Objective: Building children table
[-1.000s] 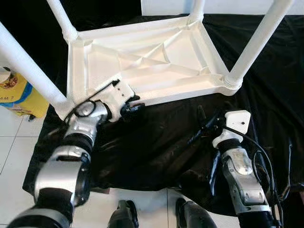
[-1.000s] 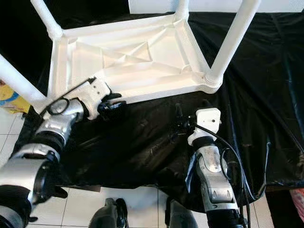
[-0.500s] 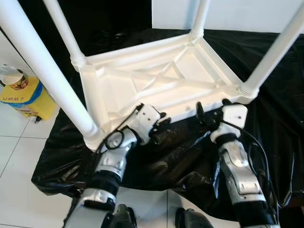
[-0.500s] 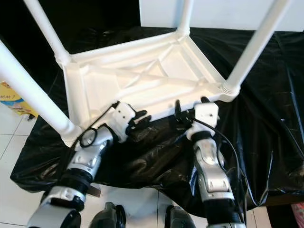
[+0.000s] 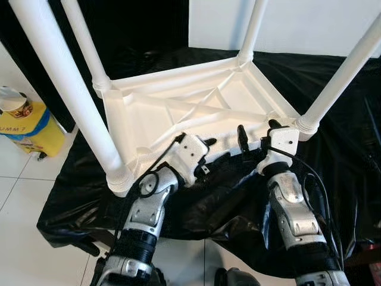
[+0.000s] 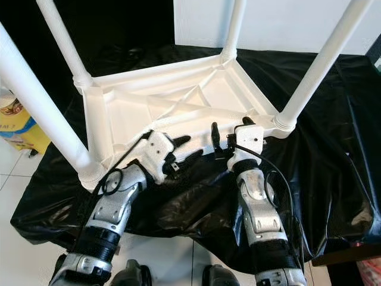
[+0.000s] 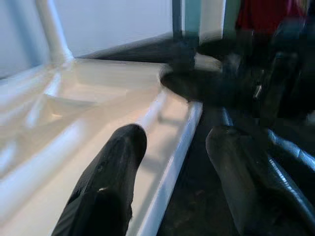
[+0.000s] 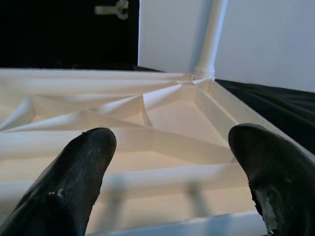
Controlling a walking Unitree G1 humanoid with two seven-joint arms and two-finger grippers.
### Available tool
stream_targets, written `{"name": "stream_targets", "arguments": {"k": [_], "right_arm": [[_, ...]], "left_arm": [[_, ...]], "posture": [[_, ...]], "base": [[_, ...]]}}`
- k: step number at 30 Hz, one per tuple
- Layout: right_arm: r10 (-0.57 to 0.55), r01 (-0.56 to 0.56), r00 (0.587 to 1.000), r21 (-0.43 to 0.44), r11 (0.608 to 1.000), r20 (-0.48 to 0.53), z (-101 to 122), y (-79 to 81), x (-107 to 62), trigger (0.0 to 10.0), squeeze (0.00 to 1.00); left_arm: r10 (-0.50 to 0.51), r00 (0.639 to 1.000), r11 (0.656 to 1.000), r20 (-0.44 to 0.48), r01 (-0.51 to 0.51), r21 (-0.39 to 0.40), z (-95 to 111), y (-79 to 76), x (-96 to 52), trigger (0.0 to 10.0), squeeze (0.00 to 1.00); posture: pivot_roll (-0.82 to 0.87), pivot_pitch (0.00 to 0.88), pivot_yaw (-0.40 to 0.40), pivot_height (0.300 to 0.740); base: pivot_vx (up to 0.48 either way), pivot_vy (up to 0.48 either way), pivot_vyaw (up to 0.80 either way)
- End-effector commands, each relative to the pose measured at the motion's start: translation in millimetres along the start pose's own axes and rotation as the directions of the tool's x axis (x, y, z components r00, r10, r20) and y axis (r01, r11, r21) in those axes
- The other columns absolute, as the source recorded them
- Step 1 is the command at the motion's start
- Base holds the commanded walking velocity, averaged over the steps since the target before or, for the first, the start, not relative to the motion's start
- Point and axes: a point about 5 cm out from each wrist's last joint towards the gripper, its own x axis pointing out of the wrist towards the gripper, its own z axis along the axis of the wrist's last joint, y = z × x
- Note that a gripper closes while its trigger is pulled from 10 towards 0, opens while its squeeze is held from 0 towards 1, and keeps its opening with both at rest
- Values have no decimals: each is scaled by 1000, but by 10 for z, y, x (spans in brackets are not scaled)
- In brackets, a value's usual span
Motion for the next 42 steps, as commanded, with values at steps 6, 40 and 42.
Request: {"name": "stream_targets", "arguments": {"k": [6,40,42], "right_arm": [[-36,36,999,12,999,-25,-69,-78,29,10000,0],[-201,180,969,-147,973,-143,-366,-510,-136,10000,0],[-200,179,969,-147,973,-144,-365,-508,-130,10000,0]], "left_arm": [[91,990,995,104,-87,-43,195,-97,-244,10000,0],[149,935,985,-322,-169,-36,446,406,-1969,10000,0],[185,925,980,-332,-197,-3,479,508,-2029,10000,0]], "posture": [[78,23,-83,740],[136,44,-93,740],[133,43,-92,740]], "base": [[0,0,0],[0,0,0],[0,0,0]]}}
